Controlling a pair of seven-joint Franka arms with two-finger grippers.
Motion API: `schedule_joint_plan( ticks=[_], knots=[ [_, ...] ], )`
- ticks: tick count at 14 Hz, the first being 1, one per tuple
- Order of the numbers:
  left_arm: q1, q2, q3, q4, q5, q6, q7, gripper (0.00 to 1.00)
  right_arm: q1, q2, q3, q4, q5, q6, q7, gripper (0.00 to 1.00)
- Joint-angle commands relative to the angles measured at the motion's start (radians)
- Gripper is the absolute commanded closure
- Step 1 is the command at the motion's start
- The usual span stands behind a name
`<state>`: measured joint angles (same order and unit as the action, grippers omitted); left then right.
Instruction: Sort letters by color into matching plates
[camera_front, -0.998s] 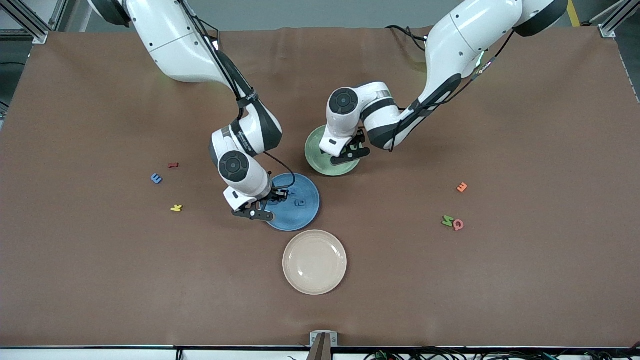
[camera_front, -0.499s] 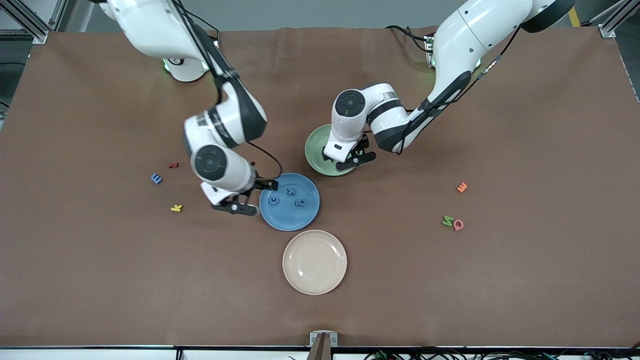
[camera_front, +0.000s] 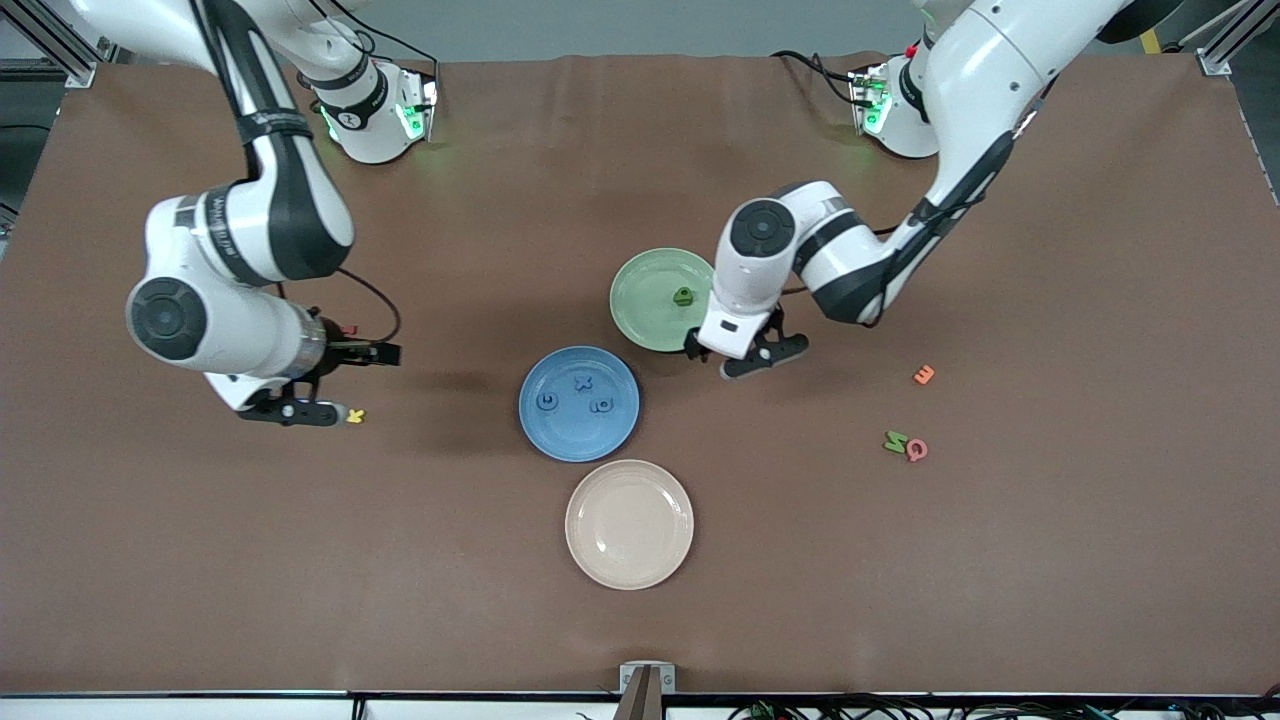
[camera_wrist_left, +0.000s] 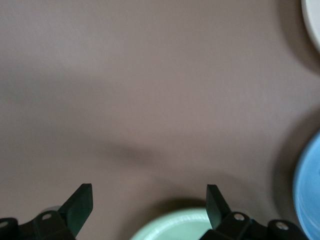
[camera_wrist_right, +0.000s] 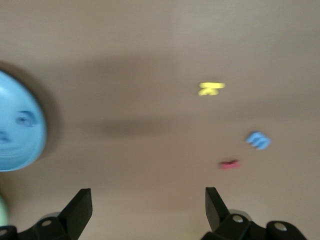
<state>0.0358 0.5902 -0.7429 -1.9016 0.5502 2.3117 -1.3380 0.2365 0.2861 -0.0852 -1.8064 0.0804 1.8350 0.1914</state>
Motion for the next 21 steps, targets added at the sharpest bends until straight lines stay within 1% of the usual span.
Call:
schedule_joint_plan(
  ticks=[1,3,4,6,8,10,12,13,15,18,21],
  knots=[
    [0.116,-0.03,-0.007,-0.008,0.017,-0.012,0.106,0.0,-0.106,-0.047,0.019,-0.07,-0.025,0.02,-0.108,0.0],
    [0.224,-0.052,-0.007,-0.02,0.019,-0.014,0.198,0.0,-0.166,-0.045,0.018,-0.103,-0.031,0.047,-0.116,0.0],
    [0.263,-0.05,-0.007,-0.02,0.019,-0.014,0.261,0.0,-0.189,-0.048,0.018,-0.14,-0.045,0.085,-0.116,0.0],
    [0.343,-0.043,-0.006,-0.02,0.02,-0.012,0.397,0.0,-0.229,-0.054,0.018,-0.227,-0.05,0.209,-0.116,0.01],
    [0.398,-0.029,-0.001,-0.02,0.022,-0.011,0.514,0.02,-0.253,-0.054,0.018,-0.296,-0.05,0.32,-0.115,0.01],
    [0.452,-0.009,0.0,-0.025,0.066,-0.011,0.575,0.05,-0.285,-0.048,0.016,-0.313,-0.051,0.342,-0.104,0.01],
    [0.476,0.016,0.0,-0.027,0.103,-0.008,0.576,0.08,-0.295,-0.05,0.015,-0.358,-0.051,0.387,-0.101,0.01],
    [0.486,0.02,0.014,-0.025,0.112,-0.002,0.571,0.1,-0.301,-0.05,0.016,-0.387,-0.051,0.43,-0.101,0.01],
    [0.496,0.031,0.023,-0.016,0.112,0.003,0.568,0.12,-0.302,-0.045,0.016,-0.435,-0.051,0.509,-0.095,0.01],
    [0.512,0.066,0.042,-0.008,0.119,0.038,0.563,0.14,-0.302,-0.036,0.016,-0.461,-0.051,0.543,-0.067,0.01],
    [0.509,0.089,0.059,-0.007,0.119,0.077,0.559,0.17,-0.302,-0.013,0.016,-0.496,-0.051,0.616,-0.061,0.03]
  ],
)
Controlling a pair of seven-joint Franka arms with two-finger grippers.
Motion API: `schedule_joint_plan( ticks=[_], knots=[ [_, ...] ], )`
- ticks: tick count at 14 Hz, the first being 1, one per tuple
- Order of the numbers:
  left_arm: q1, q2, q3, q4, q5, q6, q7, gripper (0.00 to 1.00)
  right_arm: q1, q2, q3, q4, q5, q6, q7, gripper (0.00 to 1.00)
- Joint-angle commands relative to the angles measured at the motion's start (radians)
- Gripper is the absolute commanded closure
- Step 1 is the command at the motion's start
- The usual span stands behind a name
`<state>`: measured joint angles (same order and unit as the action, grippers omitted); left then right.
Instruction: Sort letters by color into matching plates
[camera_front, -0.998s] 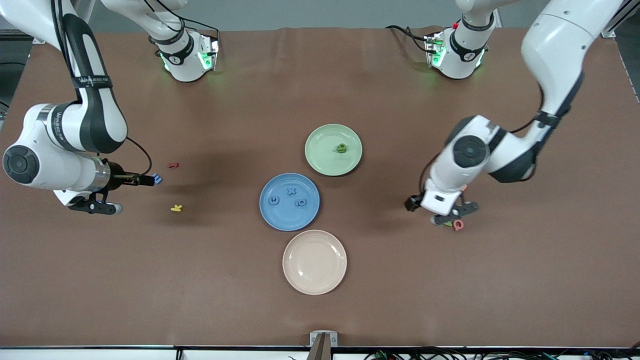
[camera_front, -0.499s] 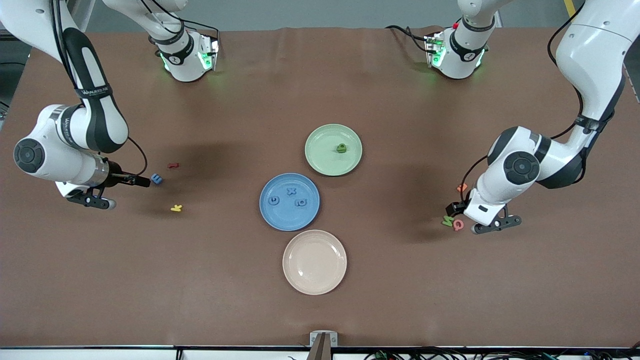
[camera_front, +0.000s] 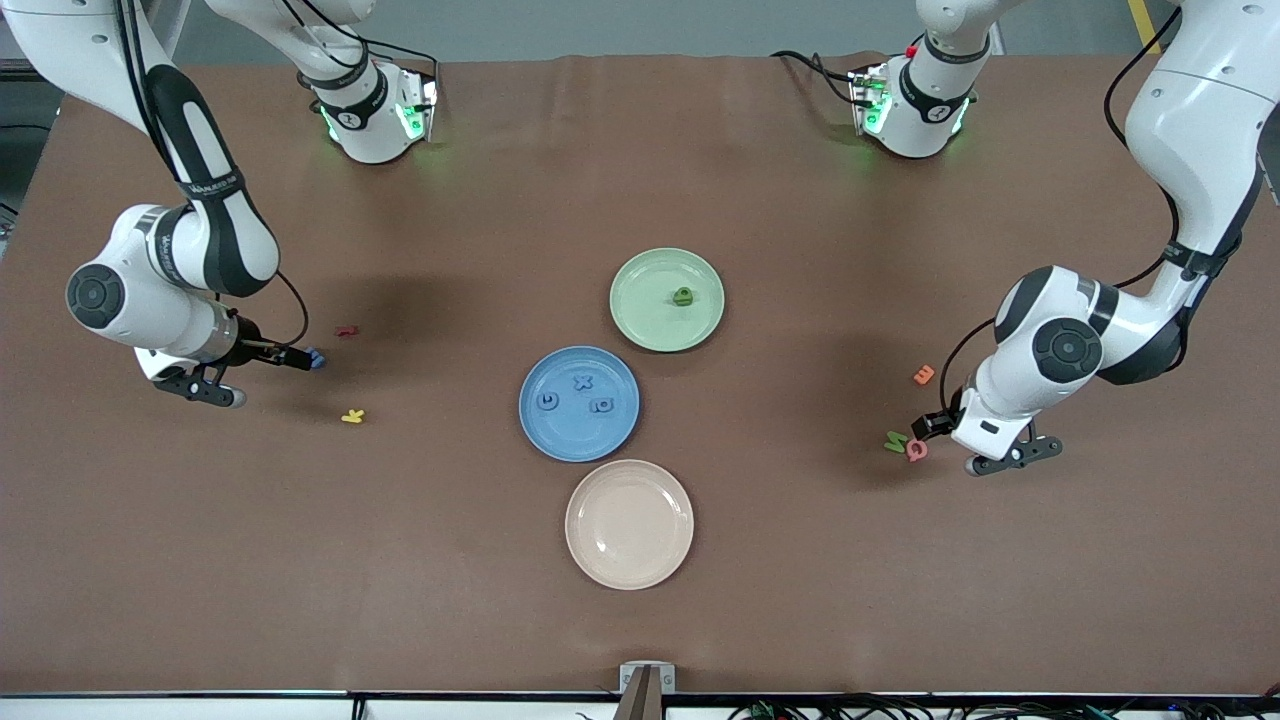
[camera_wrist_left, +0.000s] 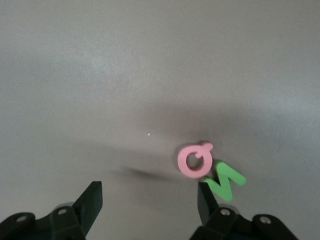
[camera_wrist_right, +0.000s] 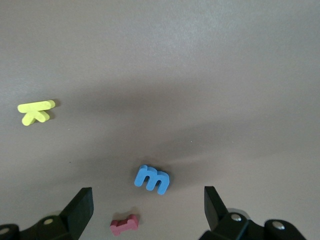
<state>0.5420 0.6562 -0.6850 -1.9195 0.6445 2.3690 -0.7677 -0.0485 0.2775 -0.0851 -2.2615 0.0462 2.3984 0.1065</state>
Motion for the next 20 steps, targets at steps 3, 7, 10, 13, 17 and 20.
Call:
schedule_joint_plan(
  ticks=[3,7,10,13,17,20],
  knots=[
    [-0.007,0.029,0.001,0.036,0.024,0.019,-0.01,0.22,-0.017,0.035,0.016,-0.079,-0.017,0.151,0.028,0.14],
    [-0.069,0.086,0.012,0.122,0.023,0.018,-0.01,0.3,-0.01,0.055,0.016,-0.101,-0.016,0.18,0.03,0.3],
    [-0.16,0.102,0.102,0.155,0.023,0.018,-0.01,0.31,-0.01,0.058,0.016,-0.102,-0.016,0.18,0.03,0.36],
    [-0.186,0.1,0.148,0.159,0.024,0.018,-0.007,0.33,-0.008,0.058,0.018,-0.102,-0.016,0.182,0.032,0.37],
    [-0.188,0.106,0.148,0.157,0.023,0.018,-0.012,0.33,-0.008,0.063,0.016,-0.102,-0.017,0.183,0.03,0.41],
    [-0.185,0.108,0.148,0.148,0.023,0.015,-0.012,0.34,-0.008,0.063,0.018,-0.102,-0.016,0.183,0.032,0.52]
  ],
)
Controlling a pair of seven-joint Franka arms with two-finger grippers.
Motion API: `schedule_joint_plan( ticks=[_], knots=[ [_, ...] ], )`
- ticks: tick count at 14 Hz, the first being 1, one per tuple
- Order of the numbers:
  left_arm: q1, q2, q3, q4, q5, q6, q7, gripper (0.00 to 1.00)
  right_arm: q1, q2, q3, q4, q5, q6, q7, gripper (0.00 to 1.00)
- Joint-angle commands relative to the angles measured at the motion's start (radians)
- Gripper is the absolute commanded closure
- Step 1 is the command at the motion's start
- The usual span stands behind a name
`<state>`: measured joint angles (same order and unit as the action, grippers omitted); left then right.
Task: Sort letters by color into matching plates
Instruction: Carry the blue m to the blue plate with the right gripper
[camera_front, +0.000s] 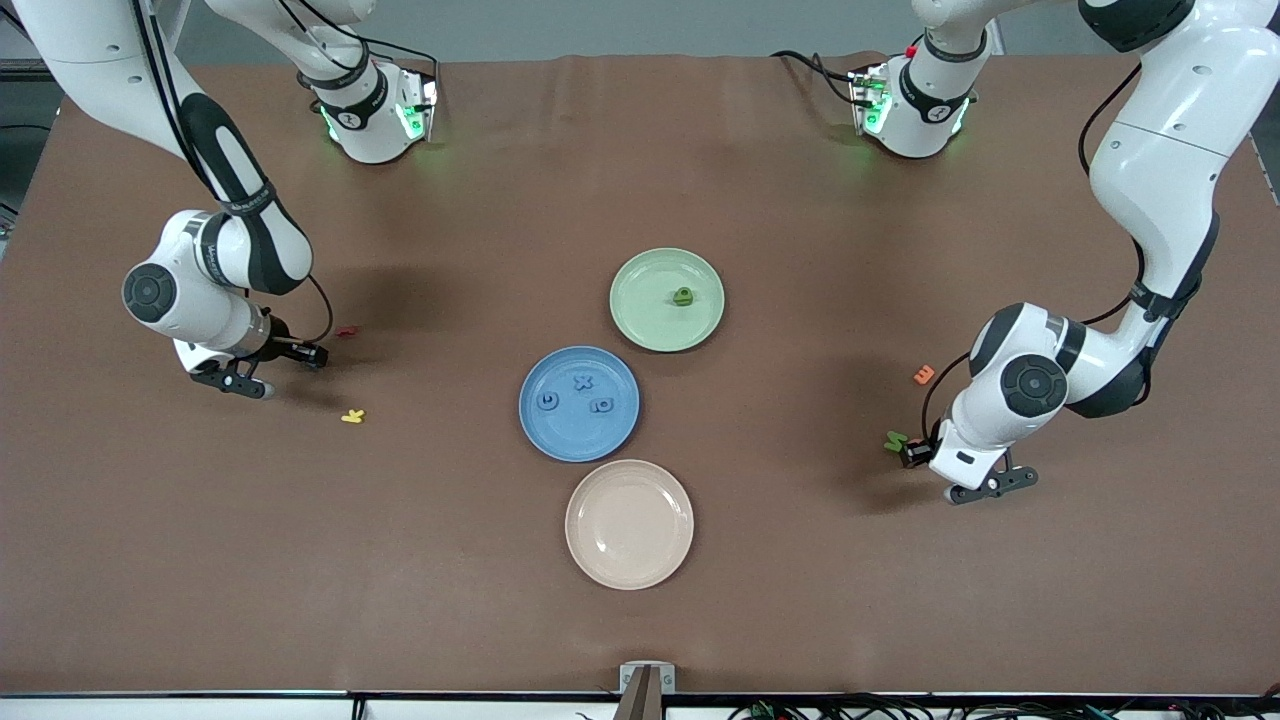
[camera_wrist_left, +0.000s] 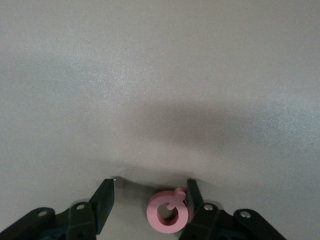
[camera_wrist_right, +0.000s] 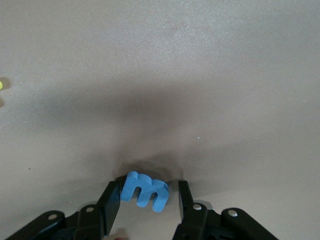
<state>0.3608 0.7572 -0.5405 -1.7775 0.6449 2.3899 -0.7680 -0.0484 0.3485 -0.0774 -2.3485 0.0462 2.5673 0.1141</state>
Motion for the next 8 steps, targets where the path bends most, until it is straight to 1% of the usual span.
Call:
schedule_joint_plan(
  ticks=[1,3,4,7,8],
  knots=[
    [-0.002,0.007,0.004,0.006,0.022,-0.008,-0.011,0.34,-0.008,-0.006,0.01,-0.015,-0.016,0.016,0.022,0.55],
    [-0.005,0.008,0.002,0.003,0.015,-0.009,-0.01,0.36,-0.004,-0.003,0.01,-0.015,-0.016,0.031,0.022,0.59],
    [-0.005,0.008,0.004,0.003,0.013,-0.008,-0.007,0.38,-0.004,0.001,0.01,-0.015,-0.016,0.036,0.022,0.62],
    [-0.006,0.008,0.002,-0.003,0.013,-0.009,0.003,0.56,-0.004,0.0,0.01,-0.014,-0.017,0.033,0.022,0.76],
    [-0.006,0.01,0.002,-0.003,0.013,-0.009,0.003,0.62,-0.004,-0.002,0.01,-0.012,-0.016,0.028,0.022,0.78]
  ],
)
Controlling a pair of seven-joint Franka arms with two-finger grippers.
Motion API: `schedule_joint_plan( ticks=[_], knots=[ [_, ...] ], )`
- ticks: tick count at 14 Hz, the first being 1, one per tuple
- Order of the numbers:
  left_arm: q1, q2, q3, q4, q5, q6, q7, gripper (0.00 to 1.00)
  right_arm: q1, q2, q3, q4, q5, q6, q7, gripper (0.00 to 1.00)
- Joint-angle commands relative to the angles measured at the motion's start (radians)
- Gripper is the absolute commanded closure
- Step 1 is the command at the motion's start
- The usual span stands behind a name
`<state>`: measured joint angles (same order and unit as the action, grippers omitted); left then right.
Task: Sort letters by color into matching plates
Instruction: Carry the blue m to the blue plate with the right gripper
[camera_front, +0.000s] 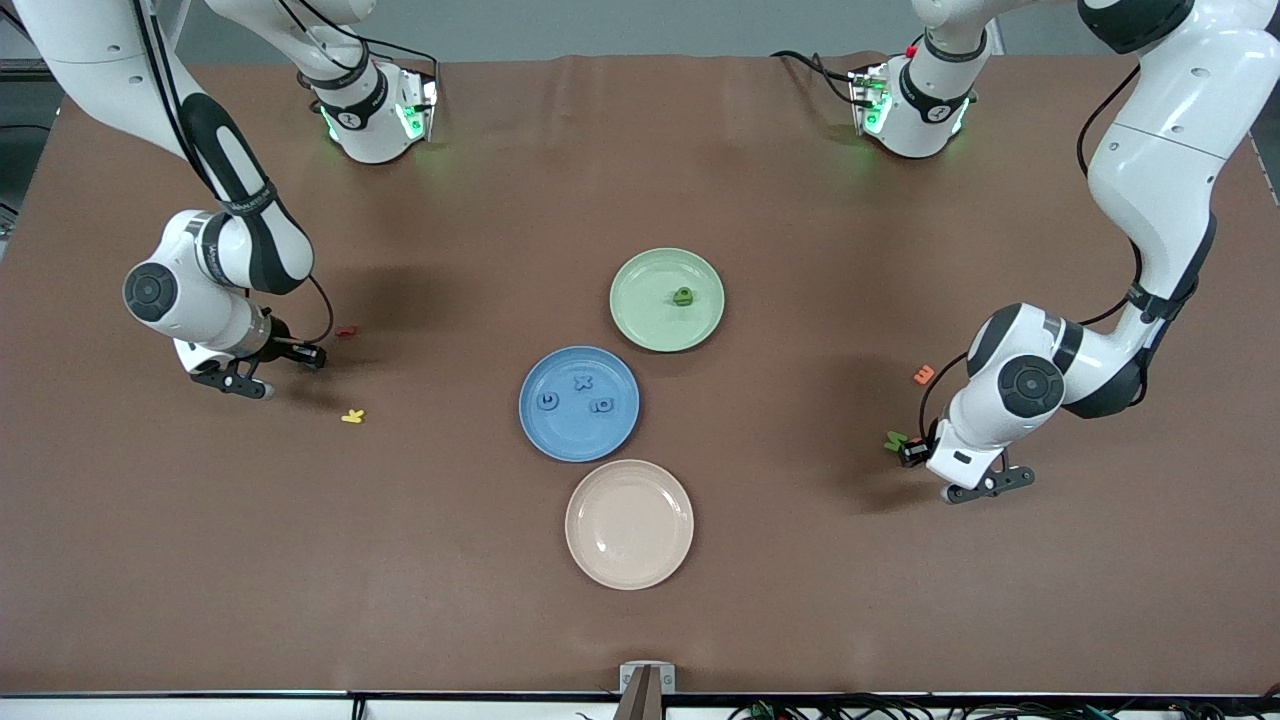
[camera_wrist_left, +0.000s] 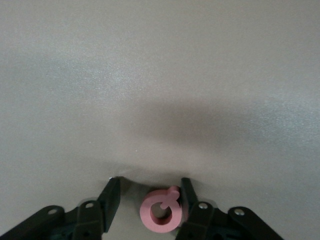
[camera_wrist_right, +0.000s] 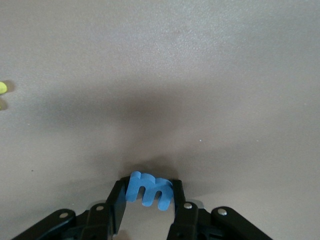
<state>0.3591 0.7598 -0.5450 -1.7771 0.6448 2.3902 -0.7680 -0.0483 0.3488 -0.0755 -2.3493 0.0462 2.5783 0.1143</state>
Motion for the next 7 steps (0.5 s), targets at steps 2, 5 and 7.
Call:
schedule_joint_plan(
  ticks=[2,5,7],
  knots=[
    [-0.005,0.007,0.005,-0.01,0.013,-0.009,0.004,0.68,0.001,-0.026,0.008,-0.004,-0.017,0.005,0.018,0.78],
    [-0.005,0.007,0.005,-0.012,0.013,-0.009,0.006,0.76,0.033,-0.088,0.006,0.047,-0.019,-0.119,0.019,0.8],
    [-0.005,0.0,0.002,-0.013,0.013,-0.011,0.009,0.86,0.06,-0.114,0.008,0.123,-0.019,-0.249,0.024,0.8]
  ],
)
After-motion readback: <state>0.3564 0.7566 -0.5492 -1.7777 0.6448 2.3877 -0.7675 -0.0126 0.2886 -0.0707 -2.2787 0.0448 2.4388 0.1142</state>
